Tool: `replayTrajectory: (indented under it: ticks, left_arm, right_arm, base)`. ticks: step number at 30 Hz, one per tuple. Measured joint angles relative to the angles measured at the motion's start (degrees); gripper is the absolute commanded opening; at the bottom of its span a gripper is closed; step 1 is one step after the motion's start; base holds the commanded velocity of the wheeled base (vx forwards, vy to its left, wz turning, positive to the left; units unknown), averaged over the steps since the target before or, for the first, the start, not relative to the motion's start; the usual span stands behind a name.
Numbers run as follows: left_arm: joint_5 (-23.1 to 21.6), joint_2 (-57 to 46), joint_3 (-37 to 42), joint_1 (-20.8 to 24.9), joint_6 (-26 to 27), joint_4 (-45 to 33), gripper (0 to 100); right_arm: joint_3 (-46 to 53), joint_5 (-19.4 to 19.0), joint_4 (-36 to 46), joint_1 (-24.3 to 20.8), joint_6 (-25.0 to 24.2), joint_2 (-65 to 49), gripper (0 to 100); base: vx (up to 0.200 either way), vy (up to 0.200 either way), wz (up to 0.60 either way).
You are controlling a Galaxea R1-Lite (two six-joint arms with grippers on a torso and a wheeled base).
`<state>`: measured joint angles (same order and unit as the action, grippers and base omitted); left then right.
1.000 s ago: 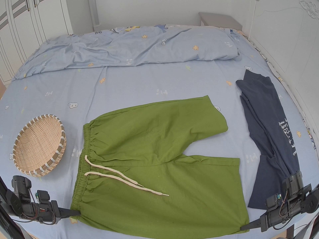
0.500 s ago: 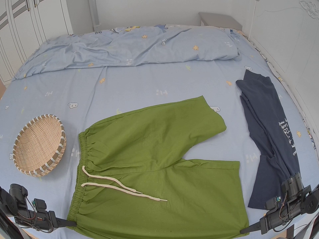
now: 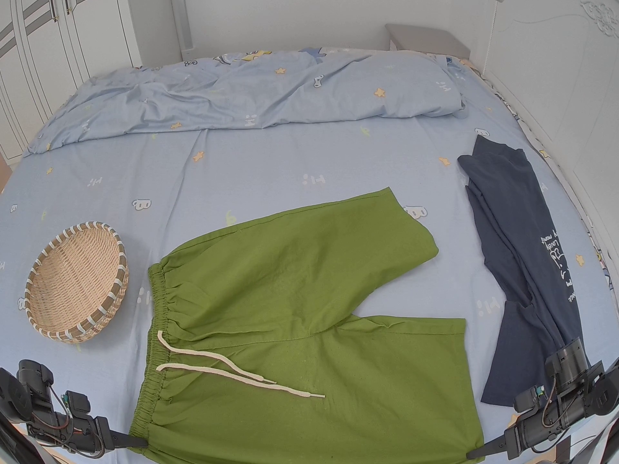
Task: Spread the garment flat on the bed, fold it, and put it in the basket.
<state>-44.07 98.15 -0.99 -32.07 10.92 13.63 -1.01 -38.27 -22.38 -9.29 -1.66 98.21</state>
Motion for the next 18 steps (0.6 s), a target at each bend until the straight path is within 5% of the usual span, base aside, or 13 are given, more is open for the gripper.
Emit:
replayTrajectory:
  ticks: [1,2,3,18]
  left_arm:
    - [0.01,-0.05,0.00,0.00,0.11,0.00,0]
    - [0.01,-0.09,0.00,0.00,0.21,0.00,100]
    - [0.06,-0.11,-0.02,0.00,0.23,0.05,100]
    - [-0.49,-4.93,-0.49,-0.30,-0.80,-0.91,100]
  right_arm:
    - [0.00,0.00,0.02,-0.05,0.02,0.02,0]
    - [0.00,0.00,0.05,-0.07,0.05,0.02,0]
    - [0.00,0.04,0.05,-0.11,0.07,0.05,100]
    - [0.02,0.06,-0.22,1.35,-0.30,-7.23,100]
  base:
    - [0.000,0.000,0.00]
    - [0.000,0.000,0.00]
    - [0.000,0.000,0.00]
    - [0.000,0.000,0.00]
